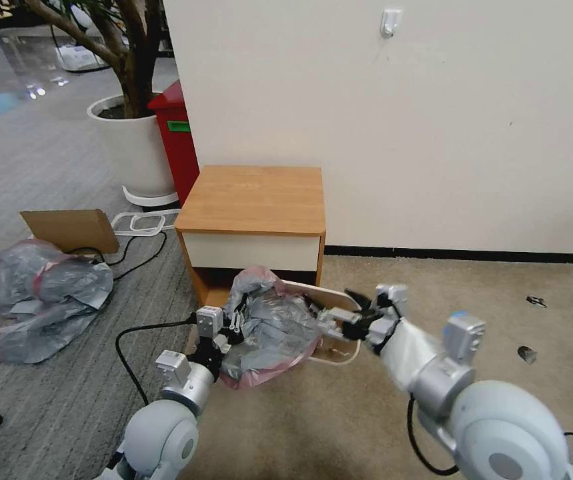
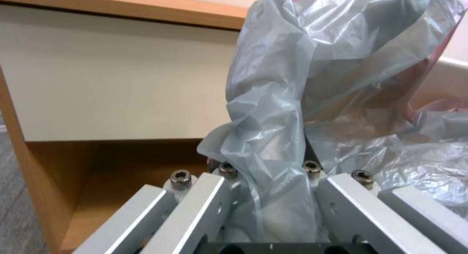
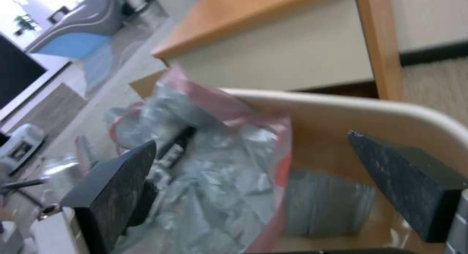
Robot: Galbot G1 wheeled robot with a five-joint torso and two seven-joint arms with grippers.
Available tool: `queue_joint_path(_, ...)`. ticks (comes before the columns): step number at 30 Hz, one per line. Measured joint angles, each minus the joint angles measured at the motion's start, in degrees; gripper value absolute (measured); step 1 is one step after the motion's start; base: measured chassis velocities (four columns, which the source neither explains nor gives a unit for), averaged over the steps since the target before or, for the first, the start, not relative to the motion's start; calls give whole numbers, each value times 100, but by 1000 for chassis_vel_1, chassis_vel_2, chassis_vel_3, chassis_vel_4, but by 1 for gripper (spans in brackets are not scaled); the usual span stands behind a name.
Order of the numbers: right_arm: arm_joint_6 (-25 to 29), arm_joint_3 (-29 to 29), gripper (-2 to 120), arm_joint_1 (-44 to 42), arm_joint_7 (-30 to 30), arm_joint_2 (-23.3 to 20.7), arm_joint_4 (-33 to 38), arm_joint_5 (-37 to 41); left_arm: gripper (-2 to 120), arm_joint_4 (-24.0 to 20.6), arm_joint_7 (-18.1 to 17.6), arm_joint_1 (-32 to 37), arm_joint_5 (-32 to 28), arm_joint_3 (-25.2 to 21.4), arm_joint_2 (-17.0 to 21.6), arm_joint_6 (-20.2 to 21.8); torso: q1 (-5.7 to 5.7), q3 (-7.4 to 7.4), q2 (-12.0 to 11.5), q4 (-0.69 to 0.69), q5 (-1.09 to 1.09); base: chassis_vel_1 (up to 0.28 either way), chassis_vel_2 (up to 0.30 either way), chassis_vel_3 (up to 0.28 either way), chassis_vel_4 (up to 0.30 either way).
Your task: Pick up the garbage bag from the table and place it over the trash can.
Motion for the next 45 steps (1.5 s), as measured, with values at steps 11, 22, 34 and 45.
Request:
queue_joint_path(11, 92, -305, 86, 235, 614, 500, -442, 479, 7, 33, 142, -9, 40, -3, -36, -159, 0, 0, 0, 0, -1, 0, 0, 0, 0)
queue_joint_path(22, 322, -401, 45, 275, 786, 780, -582, 801, 7, -3, 213, 70, 40, -51, -43, -225, 0, 0, 0, 0, -1, 0, 0, 0, 0)
queue_joint_path(34, 392, -411, 0, 245, 749, 778, -544, 680, 7, -59, -102, 105, -542, -30, -86, 30, 0, 0, 0, 0, 0, 0, 0, 0, 0)
queue_joint_path(45, 391, 25, 0, 104, 531, 550, -64, 536, 7, -29, -457, 77, -895, -50, -119, 231, 0, 0, 0, 0, 0, 0, 0, 0, 0)
